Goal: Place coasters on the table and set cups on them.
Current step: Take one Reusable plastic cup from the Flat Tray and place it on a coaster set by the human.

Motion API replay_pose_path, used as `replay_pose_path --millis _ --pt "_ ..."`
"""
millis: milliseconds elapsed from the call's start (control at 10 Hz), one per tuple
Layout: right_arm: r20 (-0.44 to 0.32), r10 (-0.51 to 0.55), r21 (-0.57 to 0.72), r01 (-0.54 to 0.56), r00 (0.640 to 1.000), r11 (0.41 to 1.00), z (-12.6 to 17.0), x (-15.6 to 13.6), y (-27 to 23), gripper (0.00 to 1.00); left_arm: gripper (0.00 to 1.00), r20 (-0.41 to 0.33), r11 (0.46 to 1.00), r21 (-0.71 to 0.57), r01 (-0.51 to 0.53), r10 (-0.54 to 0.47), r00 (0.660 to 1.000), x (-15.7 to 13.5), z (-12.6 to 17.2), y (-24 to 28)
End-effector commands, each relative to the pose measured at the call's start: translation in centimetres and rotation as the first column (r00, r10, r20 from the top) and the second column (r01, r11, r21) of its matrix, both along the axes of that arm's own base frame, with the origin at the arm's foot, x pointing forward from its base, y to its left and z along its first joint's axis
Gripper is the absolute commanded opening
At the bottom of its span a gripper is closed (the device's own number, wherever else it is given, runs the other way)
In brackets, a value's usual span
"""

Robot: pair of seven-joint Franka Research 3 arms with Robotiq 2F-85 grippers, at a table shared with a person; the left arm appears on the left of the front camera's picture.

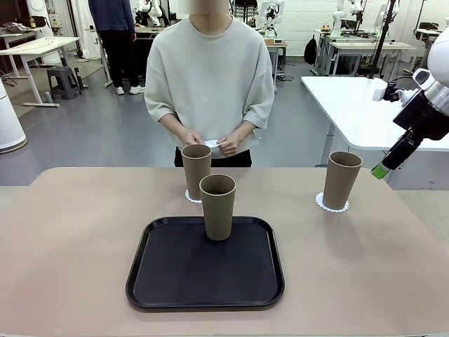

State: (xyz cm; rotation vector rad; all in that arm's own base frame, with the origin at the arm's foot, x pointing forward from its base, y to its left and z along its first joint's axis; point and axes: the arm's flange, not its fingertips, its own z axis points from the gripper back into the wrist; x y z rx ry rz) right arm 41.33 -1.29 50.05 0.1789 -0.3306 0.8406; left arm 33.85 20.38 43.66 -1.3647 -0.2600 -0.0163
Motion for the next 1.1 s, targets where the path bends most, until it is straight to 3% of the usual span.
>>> replay_pose_path --millis 0,100,300,500,600,1000 --pt "-0.067 -0.110 -0.043 0.108 0.992 0.993 1.0 -1.1 0.6 1.00 1.00 0.006 1.000 0.007 -0.015 0.015 1.000 -0.1 0.1 0.0" --pt "-0.150 -0.261 -0.119 0.245 0.954 0.962 1.7 -2.2 0.8 1.00 1.00 0.006 1.000 0.007 -0.015 0.015 1.000 -0.1 0.1 0.0" --pt "-0.271 -0.289 -0.161 0.253 0.918 0.954 2.4 -3.8 0.6 1.00 1.00 0.006 1.000 0.007 -0.015 0.015 1.000 -0.1 0.1 0.0" --pt "-0.330 -0.320 -0.169 0.278 0.888 0.946 2.5 -3.7 0.5 1.00 1.00 0.006 1.000 0.007 -0.015 0.015 1.000 -0.1 0.1 0.0" --pt "-0.275 -0.301 -0.186 0.256 0.913 0.948 2.0 -3.6 0.2 1.00 1.00 0.006 1.000 0.007 -0.015 0.015 1.000 -0.1 0.1 0.0" --pt "-0.303 -0.306 -0.178 0.262 0.903 0.948 2.0 -4.5 0.3 1.00 1.00 0.006 1.000 0.007 -0.015 0.015 1.000 -0.1 0.1 0.0"
